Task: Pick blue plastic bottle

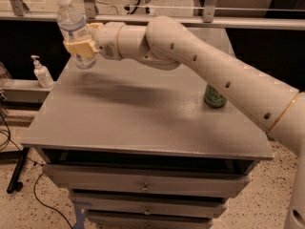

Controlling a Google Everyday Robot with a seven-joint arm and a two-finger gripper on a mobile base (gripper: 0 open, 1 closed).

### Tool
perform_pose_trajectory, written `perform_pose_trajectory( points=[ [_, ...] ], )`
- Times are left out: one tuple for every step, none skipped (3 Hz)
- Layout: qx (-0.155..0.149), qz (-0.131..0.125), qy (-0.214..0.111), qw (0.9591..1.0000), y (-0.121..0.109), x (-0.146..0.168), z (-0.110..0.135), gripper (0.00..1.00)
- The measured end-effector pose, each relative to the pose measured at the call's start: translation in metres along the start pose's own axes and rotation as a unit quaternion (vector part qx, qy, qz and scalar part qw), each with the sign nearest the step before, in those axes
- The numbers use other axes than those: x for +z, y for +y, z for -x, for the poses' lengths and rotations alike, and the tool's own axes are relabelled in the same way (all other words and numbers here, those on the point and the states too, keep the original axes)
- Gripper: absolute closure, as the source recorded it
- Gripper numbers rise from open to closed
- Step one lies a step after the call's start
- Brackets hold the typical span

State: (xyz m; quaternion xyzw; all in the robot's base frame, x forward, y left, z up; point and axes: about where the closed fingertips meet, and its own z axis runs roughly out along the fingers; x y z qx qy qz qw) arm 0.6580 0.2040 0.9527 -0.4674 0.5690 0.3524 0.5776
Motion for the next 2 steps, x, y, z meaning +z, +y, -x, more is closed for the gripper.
perform_pose_trajectory(
  points=[
    [-0.035,-0.029,0.007,0.9990,-0.0299,-0.0313,0.0321,1.00],
    [-0.038,-0.034,0.008,0.9987,-0.0355,-0.0355,0.0348,1.00]
  ],
)
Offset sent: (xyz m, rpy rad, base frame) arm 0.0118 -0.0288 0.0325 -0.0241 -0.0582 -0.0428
